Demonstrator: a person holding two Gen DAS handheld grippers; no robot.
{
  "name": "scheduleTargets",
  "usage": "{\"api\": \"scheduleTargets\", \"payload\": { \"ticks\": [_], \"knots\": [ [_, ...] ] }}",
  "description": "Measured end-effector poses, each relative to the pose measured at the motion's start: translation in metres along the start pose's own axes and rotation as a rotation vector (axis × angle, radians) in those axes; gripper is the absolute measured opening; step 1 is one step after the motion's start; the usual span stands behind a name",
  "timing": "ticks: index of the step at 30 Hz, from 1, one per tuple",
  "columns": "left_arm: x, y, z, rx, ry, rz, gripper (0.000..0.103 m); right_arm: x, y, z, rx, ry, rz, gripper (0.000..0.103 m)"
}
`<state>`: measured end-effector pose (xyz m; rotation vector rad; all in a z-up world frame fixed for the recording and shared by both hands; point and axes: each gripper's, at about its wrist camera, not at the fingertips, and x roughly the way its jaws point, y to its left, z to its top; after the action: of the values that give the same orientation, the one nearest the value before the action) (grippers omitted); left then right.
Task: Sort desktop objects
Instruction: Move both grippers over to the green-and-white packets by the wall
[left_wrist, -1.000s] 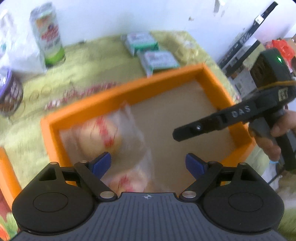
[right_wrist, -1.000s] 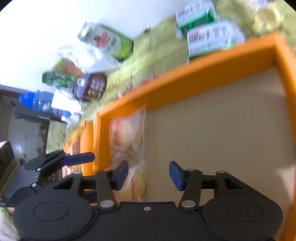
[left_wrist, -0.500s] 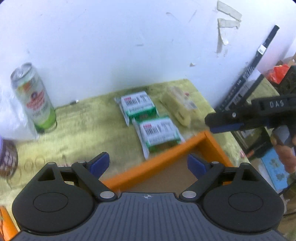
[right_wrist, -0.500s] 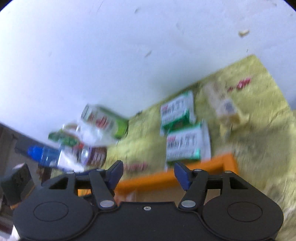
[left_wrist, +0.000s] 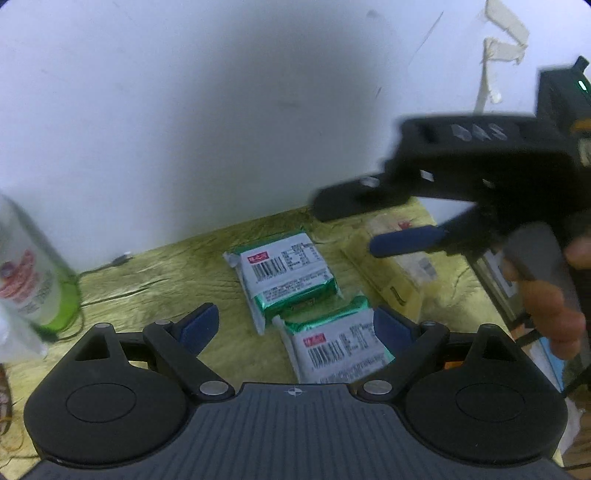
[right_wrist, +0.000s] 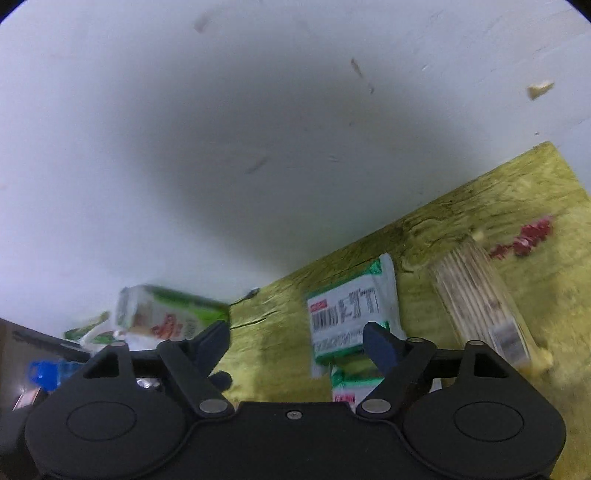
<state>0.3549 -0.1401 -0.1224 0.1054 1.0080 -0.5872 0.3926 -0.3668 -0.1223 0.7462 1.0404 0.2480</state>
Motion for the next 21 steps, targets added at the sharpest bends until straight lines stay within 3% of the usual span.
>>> {"api": "scheduleTargets", "payload": {
  "ticks": [9, 11, 13, 21],
  "knots": [
    [0.048, 0.001, 0.008, 0.003, 0.050, -0.028, 0.091, 0.048, -0.015, 0.017, 0.089, 0.113, -0.089, 0.087],
    [0.054, 0.001, 0.009, 0.009, 0.058, -0.033, 0.091, 0.054, -0.015, 0.018, 0.090, 0.127, -0.110, 0.088],
    [0.059, 0.001, 0.008, 0.016, 0.065, -0.036, 0.091, 0.060, -0.016, 0.019, 0.099, 0.139, -0.131, 0.096],
    [0.074, 0.002, 0.004, 0.024, 0.094, -0.051, 0.091, 0.075, -0.015, 0.026, 0.123, 0.173, -0.179, 0.099]
  ]
}}
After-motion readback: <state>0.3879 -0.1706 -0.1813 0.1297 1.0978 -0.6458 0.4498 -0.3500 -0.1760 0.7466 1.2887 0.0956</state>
